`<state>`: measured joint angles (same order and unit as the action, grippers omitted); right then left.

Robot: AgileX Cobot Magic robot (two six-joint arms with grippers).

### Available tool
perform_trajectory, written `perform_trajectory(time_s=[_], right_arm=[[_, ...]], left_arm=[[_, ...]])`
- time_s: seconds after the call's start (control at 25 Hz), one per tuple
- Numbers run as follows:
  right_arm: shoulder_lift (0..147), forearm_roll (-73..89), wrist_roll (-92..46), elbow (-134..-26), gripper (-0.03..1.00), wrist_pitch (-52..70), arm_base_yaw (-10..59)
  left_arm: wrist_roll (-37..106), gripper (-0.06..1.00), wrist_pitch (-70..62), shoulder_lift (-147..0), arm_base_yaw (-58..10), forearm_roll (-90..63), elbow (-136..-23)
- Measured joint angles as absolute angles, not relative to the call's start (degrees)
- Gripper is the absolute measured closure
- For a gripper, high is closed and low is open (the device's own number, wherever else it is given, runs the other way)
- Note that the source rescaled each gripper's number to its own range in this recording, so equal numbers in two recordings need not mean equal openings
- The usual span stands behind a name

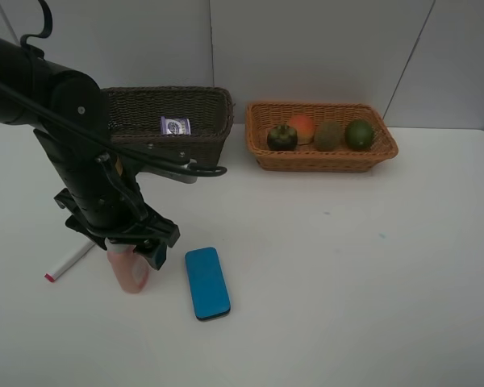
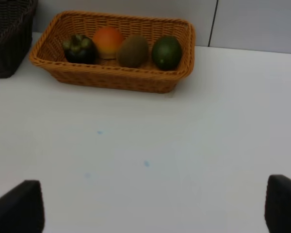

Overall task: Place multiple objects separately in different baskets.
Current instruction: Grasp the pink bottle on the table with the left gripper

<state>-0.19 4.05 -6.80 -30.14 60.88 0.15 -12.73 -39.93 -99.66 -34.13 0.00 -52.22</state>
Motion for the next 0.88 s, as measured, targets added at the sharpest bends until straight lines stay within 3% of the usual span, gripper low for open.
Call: perform_trajectory(time_s=[0.08,0.12,0.2,0.24,0.28,0.88], right_arm=[[-0.2,4.1,-6.8,-30.1,-0.03,60.9,0.2],[-0.2,4.1,-6.8,-30.1,-0.03,60.9,0.2],[-0.2,4.1,-6.8,-30.1,-0.03,60.9,0.2],[-0.2,4.1,-6.8,-30.1,-0.03,60.9,0.2],[-0.2,4.1,-6.8,-30.1,-0.03,60.9,0.2],[-0.2,4.1,-6.8,-30.1,-0.03,60.9,0.2]], left_arm=[[-12.7,0.05,-39.6,-99.7,-34.1,0.0,-52.2],[-12.7,0.15,-39.4,-99.7,-34.1,0.0,-52.2],[-12.7,0.43,-38.8,-99.7,-34.1,0.0,-52.2],[-12.7,0.62,-38.7,-99.7,-34.1,0.0,-52.2],[-12.7,0.68,-38.7,-99.7,-34.1,-0.3,-52.2],[-12.7,0.67,-38.7,-99.7,-34.1,-0.4,-52.2]])
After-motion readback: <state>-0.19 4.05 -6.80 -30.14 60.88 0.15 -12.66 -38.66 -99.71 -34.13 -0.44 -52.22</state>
